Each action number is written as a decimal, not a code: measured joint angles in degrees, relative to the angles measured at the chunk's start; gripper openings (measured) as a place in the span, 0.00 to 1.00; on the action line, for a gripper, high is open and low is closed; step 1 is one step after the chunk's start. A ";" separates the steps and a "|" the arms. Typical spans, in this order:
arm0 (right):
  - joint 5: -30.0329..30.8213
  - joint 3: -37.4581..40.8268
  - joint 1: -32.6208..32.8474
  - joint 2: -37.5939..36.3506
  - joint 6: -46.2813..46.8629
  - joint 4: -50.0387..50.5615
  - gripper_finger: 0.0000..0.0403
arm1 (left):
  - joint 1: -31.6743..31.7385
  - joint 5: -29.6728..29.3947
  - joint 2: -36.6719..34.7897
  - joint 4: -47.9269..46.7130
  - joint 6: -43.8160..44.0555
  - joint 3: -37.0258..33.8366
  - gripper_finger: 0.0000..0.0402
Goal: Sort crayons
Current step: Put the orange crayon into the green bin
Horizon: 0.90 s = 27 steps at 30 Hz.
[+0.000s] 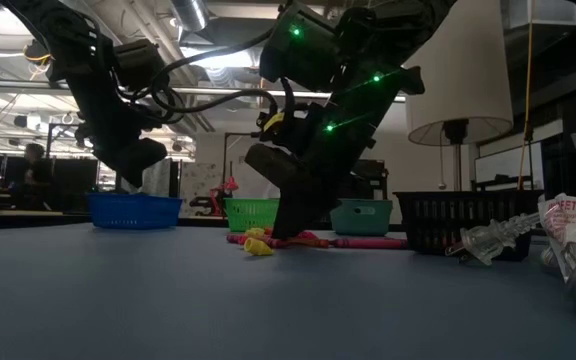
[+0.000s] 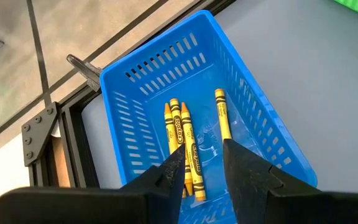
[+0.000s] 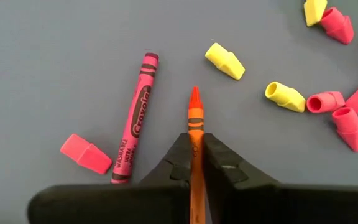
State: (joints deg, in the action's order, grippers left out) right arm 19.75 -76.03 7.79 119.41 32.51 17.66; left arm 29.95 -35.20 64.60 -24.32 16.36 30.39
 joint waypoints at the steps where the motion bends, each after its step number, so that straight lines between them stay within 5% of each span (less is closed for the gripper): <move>1: -0.05 0.06 -0.04 -0.43 -0.04 0.42 0.05 | 0.00 0.01 0.00 0.00 0.00 0.00 0.23; 13: 0.72 0.04 -4.66 -4.77 -10.80 -4.75 0.04 | 0.00 0.28 0.00 0.58 0.01 0.00 0.23; 27: 0.79 -0.07 -15.71 -4.79 -31.79 -27.65 0.05 | 0.02 0.37 0.00 1.01 0.00 0.00 0.23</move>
State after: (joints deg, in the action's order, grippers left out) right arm 20.55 -76.09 -7.91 114.62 0.72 -10.00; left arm 29.98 -34.83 64.60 -23.31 16.36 30.39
